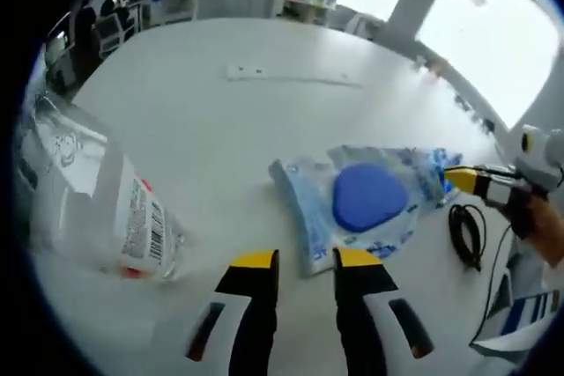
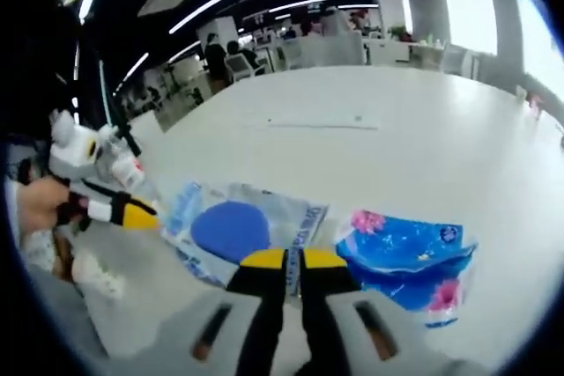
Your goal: Arrange the tabletop items into an orderly group along one side of the table until the central work area is clear of visible clutter.
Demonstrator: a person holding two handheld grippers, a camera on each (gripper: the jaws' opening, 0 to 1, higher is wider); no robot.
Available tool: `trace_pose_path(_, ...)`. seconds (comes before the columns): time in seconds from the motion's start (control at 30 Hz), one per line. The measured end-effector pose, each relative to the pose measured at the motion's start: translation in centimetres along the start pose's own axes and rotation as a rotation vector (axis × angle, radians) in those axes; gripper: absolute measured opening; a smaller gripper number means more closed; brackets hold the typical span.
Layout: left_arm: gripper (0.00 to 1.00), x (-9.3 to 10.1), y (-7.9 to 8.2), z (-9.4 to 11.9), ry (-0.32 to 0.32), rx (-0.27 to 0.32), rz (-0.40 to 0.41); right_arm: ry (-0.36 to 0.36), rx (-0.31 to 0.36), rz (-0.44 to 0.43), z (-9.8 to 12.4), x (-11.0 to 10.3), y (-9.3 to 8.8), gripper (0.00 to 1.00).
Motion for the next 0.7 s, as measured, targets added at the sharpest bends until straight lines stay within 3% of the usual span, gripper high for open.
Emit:
trace_pose_path(0.13,0.15,0.5,0.4,1.2,-0.008,0.044,0.007,-0.004,0.036,0.007,1.1,-0.2,0.8,0.02)
trace_pose_path(0.27,0.0,1.2,0.4,2.6,-0.038,0.081,-0.006,0.015,0.064,-0.007,2.5,-0.5,1.0,0.02)
trace_pose_path(0.7,0.0,1.6,-0.4,6.9,-0.024,0.17,-0.006,0.009,0.09,-0.046,6.3,-0.8,-0.7,0.01)
Point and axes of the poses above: the point that each gripper's makers call its tool centre point, and the gripper's own axes: z roughly backward along the fingers, x roughly to its right, y roughly out of its top, the point moved 3 cm from there along z, roughly backward along the fingers, and after that the axes turned 13 degrees about -x, right-handed, at the moved point
